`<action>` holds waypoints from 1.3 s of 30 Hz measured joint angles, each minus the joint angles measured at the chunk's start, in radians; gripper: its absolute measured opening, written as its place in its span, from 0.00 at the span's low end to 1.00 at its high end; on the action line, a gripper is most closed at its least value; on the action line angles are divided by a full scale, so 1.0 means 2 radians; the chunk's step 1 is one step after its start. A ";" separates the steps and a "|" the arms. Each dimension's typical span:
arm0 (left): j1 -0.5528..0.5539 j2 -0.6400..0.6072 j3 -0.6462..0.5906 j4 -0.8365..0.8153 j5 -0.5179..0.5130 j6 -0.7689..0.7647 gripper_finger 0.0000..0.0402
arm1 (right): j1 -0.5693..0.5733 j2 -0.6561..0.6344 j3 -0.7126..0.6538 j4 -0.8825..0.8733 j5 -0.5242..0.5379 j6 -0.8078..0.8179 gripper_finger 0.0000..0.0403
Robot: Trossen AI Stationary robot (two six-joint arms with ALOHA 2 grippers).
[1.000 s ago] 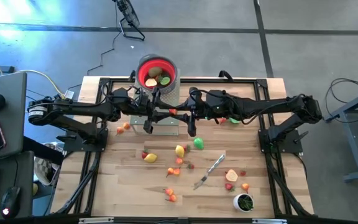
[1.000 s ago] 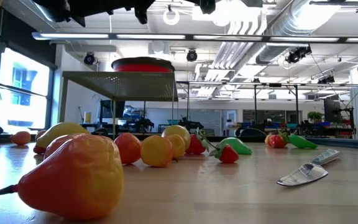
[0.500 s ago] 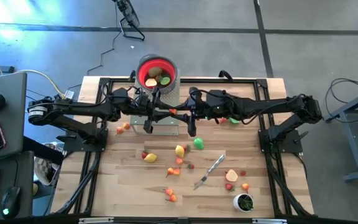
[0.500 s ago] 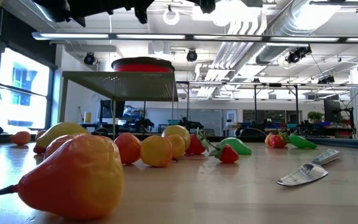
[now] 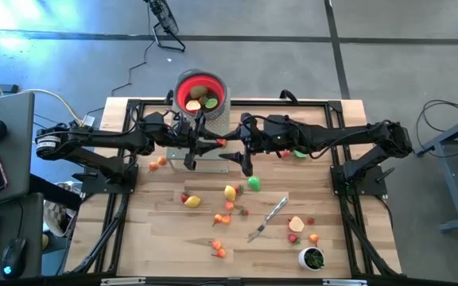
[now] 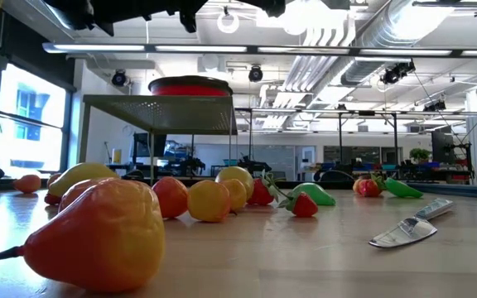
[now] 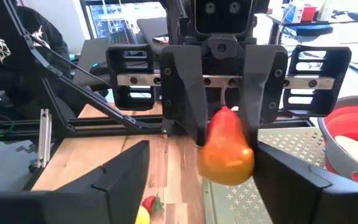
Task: Pick & Place Fruit
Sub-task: Put the orange pear into the red strainer on the shelf
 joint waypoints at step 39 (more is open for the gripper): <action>0.088 -0.001 0.069 -0.141 -0.040 0.013 0.21 | -0.021 -0.010 0.000 -0.165 0.041 0.000 0.74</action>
